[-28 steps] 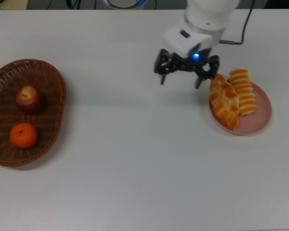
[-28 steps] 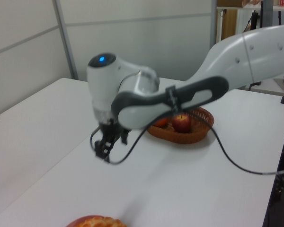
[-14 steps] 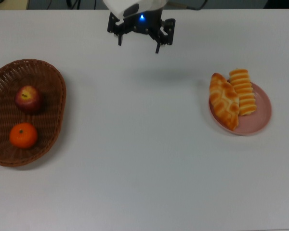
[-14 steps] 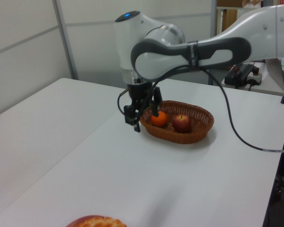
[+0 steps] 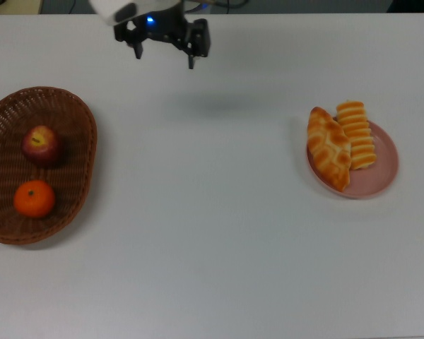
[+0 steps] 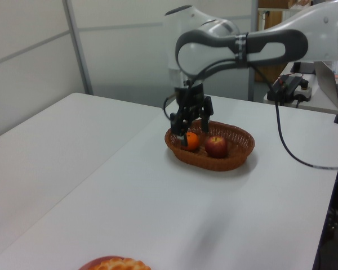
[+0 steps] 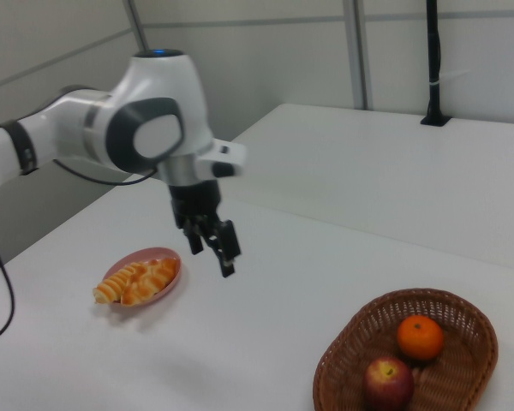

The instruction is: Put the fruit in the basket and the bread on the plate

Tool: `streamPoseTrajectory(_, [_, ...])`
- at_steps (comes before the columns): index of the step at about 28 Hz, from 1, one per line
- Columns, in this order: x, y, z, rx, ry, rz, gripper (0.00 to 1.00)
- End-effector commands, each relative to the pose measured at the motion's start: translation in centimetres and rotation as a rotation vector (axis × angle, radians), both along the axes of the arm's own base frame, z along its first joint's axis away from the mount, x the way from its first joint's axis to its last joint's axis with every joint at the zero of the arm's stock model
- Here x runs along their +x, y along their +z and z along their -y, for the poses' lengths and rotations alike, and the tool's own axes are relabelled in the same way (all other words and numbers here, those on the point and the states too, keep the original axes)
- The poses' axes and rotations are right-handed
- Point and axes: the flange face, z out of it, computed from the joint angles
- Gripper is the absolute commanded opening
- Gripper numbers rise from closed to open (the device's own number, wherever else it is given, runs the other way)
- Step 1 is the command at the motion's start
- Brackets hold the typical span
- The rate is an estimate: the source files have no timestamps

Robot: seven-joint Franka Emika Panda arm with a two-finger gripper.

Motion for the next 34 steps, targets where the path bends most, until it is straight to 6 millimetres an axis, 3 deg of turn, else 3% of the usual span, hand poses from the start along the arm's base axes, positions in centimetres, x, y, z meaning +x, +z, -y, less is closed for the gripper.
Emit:
streamPoseTrajectory(1, [-0.8, 1.1, 0.1, 0.046, 0.014, 0.024, 1.0])
streamPoseTrajectory(8, [-1.8, 3.6, 0.2, 0.028, 0.018, 0.072, 1.0])
streamPoseTrajectory(11, [-2.5, 6.5, 1.4, 0.015, 0.004, 0.121, 1.0])
streamPoseTrajectory(14, [-3.3, 7.6, 2.4, 0.013, 0.03, 0.136, 1.0])
streamPoseTrajectory(20, [-3.7, 7.1, 2.0, 0.016, 0.053, 0.099, 1.0])
streamPoseTrajectory(34, [-4.1, 8.3, 1.7, 0.026, 0.057, 0.087, 1.0])
